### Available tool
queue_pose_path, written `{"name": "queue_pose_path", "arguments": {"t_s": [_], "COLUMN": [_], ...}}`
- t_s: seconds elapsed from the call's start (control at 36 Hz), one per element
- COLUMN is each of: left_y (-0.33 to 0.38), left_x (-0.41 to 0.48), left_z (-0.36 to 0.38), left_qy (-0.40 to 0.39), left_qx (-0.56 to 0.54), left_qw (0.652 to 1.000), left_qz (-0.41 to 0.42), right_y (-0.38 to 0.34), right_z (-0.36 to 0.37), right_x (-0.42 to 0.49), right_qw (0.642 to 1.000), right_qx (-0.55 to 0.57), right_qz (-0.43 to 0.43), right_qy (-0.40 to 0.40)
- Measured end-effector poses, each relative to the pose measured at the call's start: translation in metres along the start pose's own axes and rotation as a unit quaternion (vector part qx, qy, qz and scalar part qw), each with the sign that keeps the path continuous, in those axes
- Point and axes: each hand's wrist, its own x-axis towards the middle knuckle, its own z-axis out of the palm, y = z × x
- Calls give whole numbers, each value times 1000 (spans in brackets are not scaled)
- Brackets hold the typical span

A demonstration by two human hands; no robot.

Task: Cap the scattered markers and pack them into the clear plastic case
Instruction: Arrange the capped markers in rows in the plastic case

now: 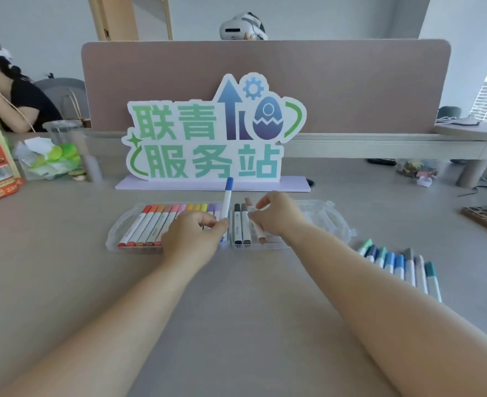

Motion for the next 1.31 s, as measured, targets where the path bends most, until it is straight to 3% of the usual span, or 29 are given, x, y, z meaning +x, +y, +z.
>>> {"name": "queue_pose_path", "arguments": {"t_s": [0.11, 0.25, 0.42, 0.64, 0.86, 1.06, 1.17, 1.31], "left_y": [-1, -2, -3, -1, -1, 7, 19, 36], "left_x": [-1, -1, -2, -3, -5, -6, -9, -8], "left_z": [3, 2, 4, 3, 3, 1, 4, 25], "left_qy": [10, 15, 14, 9, 3, -6, -17, -21], "left_qx": [41, 45, 57, 87, 95, 77, 90, 167], "left_qw": [999, 999, 998, 996, 995, 997, 996, 986], "left_qz": [-3, 2, 14, 16, 15, -8, -3, 20], "right_y": [4, 10, 14, 18, 21, 23, 26, 47], "right_z": [11, 14, 16, -2, -1, -9, -36, -66], "right_x": [4, 6, 5, 5, 1, 0, -6, -15], "right_qw": [1000, 995, 991, 973, 954, 968, 989, 994], "right_qx": [4, -79, -121, -179, -256, -195, -80, -58], "right_qz": [5, -22, -45, -80, -108, -98, -99, -81], "right_qy": [11, 51, 40, -119, -116, -128, -79, -34]}}
